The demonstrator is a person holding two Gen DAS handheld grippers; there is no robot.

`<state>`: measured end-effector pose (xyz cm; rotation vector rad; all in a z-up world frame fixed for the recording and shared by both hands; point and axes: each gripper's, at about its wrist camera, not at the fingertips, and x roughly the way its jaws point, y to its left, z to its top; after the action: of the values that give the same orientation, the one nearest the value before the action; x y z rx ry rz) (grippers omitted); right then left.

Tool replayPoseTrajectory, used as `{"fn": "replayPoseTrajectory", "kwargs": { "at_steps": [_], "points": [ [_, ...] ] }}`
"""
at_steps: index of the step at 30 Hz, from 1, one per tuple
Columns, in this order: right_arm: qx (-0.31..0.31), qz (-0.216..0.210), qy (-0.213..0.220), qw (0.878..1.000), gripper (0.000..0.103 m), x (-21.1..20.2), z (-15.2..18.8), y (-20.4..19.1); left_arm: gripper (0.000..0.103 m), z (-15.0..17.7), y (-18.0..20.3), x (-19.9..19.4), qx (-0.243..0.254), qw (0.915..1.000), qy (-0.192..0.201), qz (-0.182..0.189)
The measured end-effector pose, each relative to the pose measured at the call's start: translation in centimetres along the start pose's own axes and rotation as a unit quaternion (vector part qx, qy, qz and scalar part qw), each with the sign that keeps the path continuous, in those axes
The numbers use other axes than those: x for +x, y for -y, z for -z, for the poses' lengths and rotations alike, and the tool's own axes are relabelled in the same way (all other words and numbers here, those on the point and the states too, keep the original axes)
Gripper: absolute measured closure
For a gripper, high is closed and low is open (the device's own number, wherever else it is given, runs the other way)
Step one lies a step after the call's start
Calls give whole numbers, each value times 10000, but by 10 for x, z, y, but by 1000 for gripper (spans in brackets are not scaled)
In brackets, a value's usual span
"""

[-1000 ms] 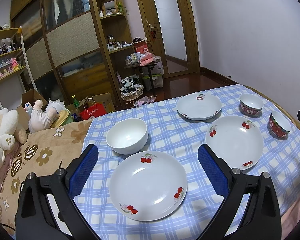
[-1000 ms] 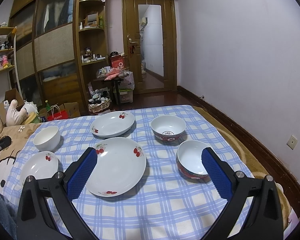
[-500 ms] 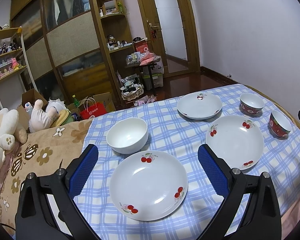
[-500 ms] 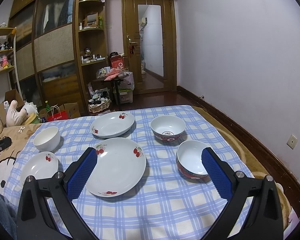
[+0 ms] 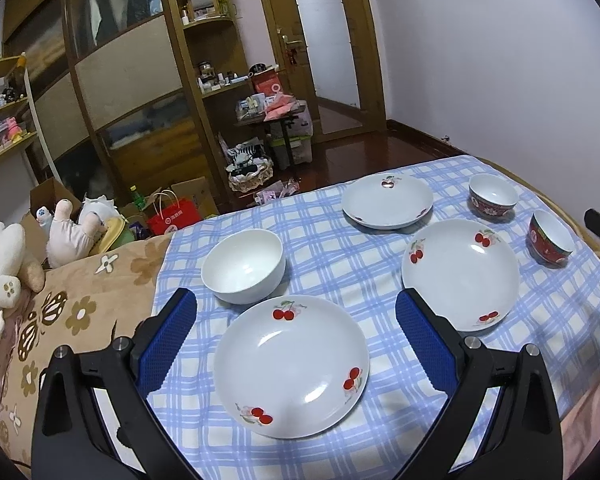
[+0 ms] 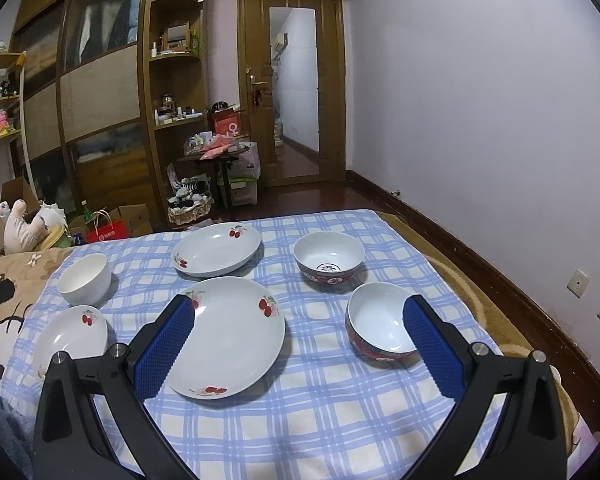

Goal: Organize plates and bowls

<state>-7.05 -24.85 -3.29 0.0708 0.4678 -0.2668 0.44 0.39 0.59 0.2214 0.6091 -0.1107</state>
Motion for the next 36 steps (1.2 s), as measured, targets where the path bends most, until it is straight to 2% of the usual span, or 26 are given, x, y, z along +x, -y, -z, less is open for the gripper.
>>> {"fn": "replayPoseTrajectory", "kwargs": {
  "at_steps": [17, 23, 30, 36],
  "points": [
    [-278, 0, 296, 9992, 0, -1, -21, -16, 5, -53, 12, 3, 156, 9997, 53, 160],
    [-172, -140, 184, 9996, 0, 14, -27, -15, 5, -80, 19, 20, 98, 9995, 62, 289],
    [-150, -51, 136, 9998, 0, 34, -38, -14, 5, -107, 31, 45, 112, 9990, 14, 432],
    [-55, -99, 118, 9999, 0, 56, -46, -11, 5, -118, 46, 72, 150, 9985, -40, 530]
  ]
}}
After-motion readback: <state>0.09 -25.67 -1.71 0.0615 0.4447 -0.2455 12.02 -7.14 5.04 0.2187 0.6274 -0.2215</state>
